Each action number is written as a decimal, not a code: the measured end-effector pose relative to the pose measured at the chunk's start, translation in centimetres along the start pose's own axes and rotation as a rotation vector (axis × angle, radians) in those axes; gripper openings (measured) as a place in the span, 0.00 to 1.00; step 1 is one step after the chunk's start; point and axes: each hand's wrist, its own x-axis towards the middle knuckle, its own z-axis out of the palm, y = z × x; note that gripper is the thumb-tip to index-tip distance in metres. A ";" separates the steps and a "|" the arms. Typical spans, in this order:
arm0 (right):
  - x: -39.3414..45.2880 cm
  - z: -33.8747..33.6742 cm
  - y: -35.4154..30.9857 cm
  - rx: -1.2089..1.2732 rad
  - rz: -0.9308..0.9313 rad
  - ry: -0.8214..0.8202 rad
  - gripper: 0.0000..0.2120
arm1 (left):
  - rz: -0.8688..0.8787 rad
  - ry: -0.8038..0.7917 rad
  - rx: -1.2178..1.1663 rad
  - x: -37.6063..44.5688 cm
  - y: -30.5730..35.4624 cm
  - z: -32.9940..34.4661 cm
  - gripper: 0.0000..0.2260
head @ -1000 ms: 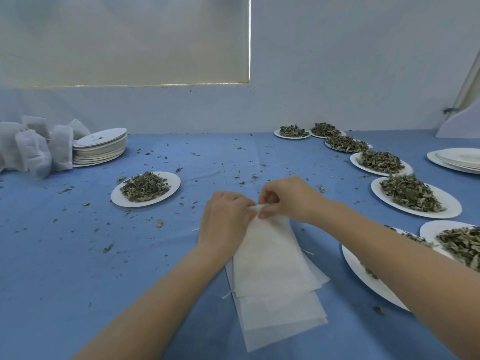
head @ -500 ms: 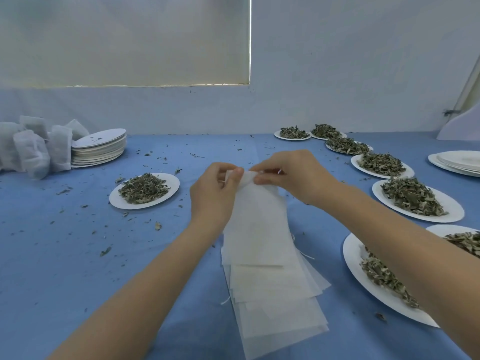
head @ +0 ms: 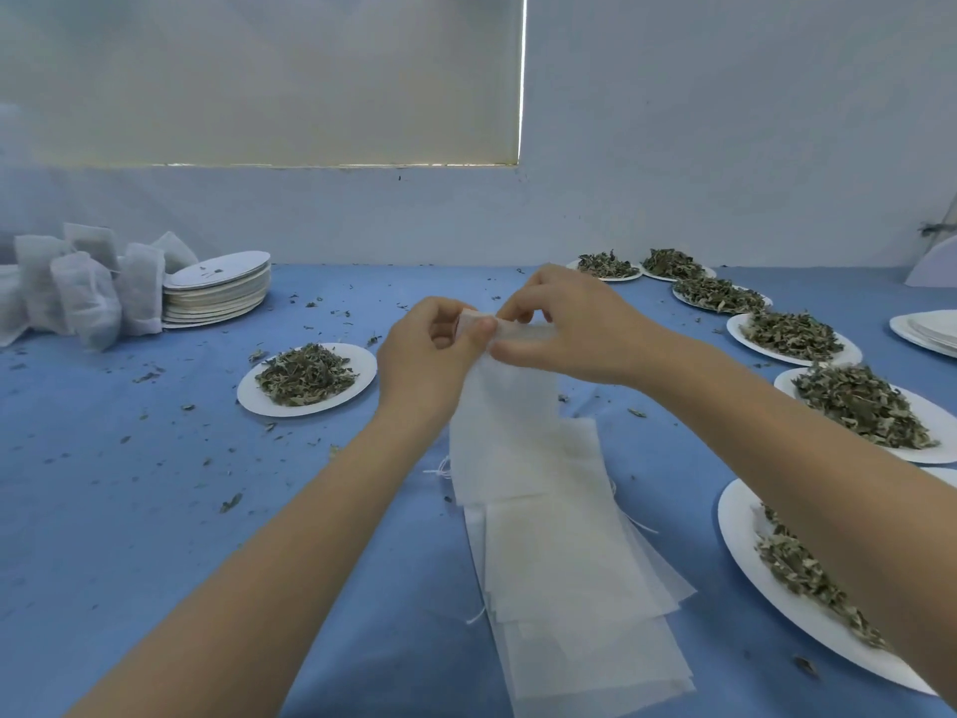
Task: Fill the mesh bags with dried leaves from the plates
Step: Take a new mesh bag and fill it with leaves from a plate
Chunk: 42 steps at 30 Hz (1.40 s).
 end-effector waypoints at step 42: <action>11.8 10.3 -9.5 1.128 0.241 -0.544 0.06 | 0.411 -0.270 1.180 4.2 -2.3 -15.0 0.37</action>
